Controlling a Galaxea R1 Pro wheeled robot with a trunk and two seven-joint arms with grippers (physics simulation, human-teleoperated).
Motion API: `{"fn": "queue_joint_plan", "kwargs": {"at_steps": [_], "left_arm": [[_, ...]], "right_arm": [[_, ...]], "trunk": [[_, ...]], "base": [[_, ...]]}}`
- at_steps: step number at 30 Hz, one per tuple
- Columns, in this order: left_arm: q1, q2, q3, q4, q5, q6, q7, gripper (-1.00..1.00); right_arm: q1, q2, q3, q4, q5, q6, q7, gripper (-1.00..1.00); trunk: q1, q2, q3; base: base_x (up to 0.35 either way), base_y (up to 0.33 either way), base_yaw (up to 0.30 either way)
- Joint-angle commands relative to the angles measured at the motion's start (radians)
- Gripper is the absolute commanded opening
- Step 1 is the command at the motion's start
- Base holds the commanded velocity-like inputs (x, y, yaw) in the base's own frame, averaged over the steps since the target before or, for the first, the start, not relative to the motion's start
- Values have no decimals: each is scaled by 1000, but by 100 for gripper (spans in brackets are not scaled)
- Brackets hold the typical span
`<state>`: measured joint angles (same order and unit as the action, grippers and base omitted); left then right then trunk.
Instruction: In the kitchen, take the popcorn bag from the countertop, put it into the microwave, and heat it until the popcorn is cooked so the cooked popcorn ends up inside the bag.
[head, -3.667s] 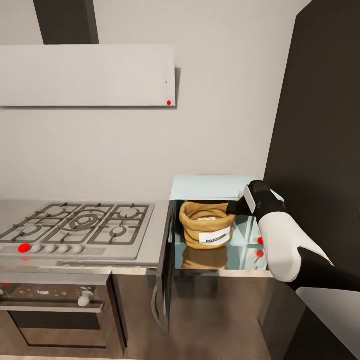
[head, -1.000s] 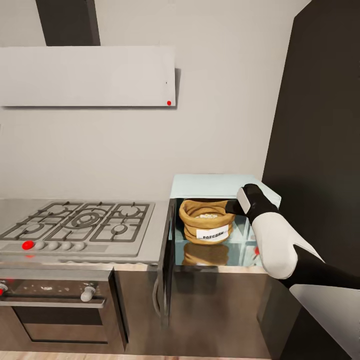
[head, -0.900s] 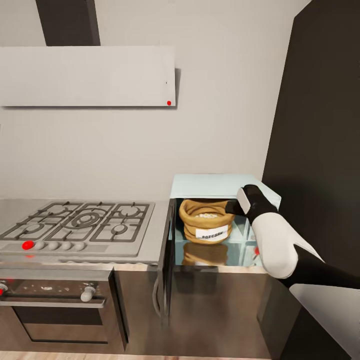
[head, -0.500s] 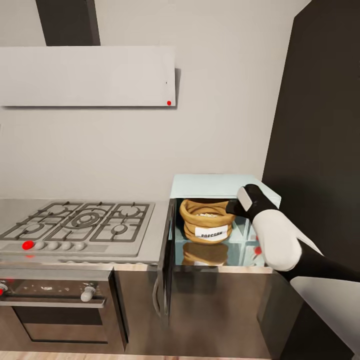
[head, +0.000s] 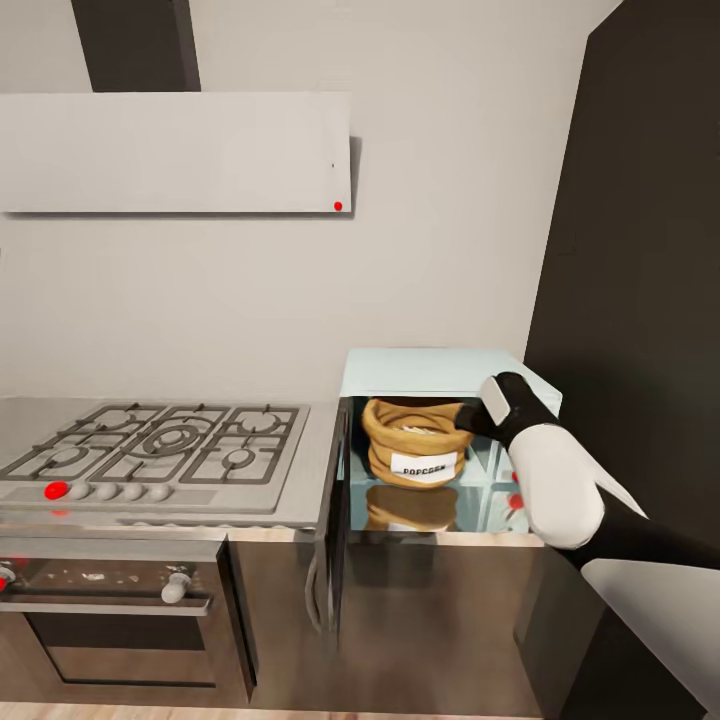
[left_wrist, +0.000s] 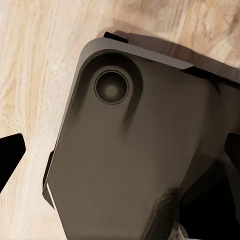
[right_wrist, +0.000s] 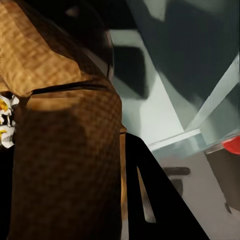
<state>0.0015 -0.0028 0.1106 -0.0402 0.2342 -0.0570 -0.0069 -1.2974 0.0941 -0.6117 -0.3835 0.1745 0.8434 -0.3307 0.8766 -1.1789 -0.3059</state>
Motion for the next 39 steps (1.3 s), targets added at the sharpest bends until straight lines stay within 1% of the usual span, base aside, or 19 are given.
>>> {"fn": "queue_joint_plan", "kwargs": {"at_steps": [1, 3, 11, 12, 13, 17, 29, 34, 39], "left_arm": [[0, 0, 7, -1, 1, -1, -1, 100], [0, 0, 7, -1, 1, -1, -1, 100], [0, 0, 7, -1, 1, -1, -1, 100], [0, 0, 7, -1, 1, -1, -1, 100], [0, 0, 7, -1, 1, -1, -1, 100], [0, 0, 7, -1, 1, -1, -1, 100], [0, 0, 7, -1, 1, -1, -1, 100], [0, 0, 7, -1, 2, -1, -1, 100], [0, 0, 7, -1, 2, -1, -1, 100]], "right_arm": [[3, 0, -6, 4, 16, 9, 3, -100], [5, -2, -6, -2, 3, 9, 2, -100], [6, -4, -7, -5, -8, 23, 1, -100], [5, -4, -8, 22, 59, 139, 0, -100], [6, -4, -9, 22, 59, 144, -1, -100], [6, -4, -8, 22, 58, 144, -1, -100], [6, -5, -7, 22, 57, 140, -1, -100], [6, -5, -10, 20, 50, 120, -2, -100], [6, -3, -14, 20, 46, 81, 3, -100]], "trunk": [[0, 0, -1], [0, 0, -1], [0, 0, -1], [0, 0, -1], [0, 0, -1], [0, 0, -1], [0, 0, -1], [0, 0, -1], [0, 0, -1]], "base": [[0, 0, 0], [0, 0, 0], [0, 0, 0], [0, 0, 0], [40, 0, 0], [196, 0, 0], [27, 0, 0], [6, 0, 0], [0, 0, 0]]}}
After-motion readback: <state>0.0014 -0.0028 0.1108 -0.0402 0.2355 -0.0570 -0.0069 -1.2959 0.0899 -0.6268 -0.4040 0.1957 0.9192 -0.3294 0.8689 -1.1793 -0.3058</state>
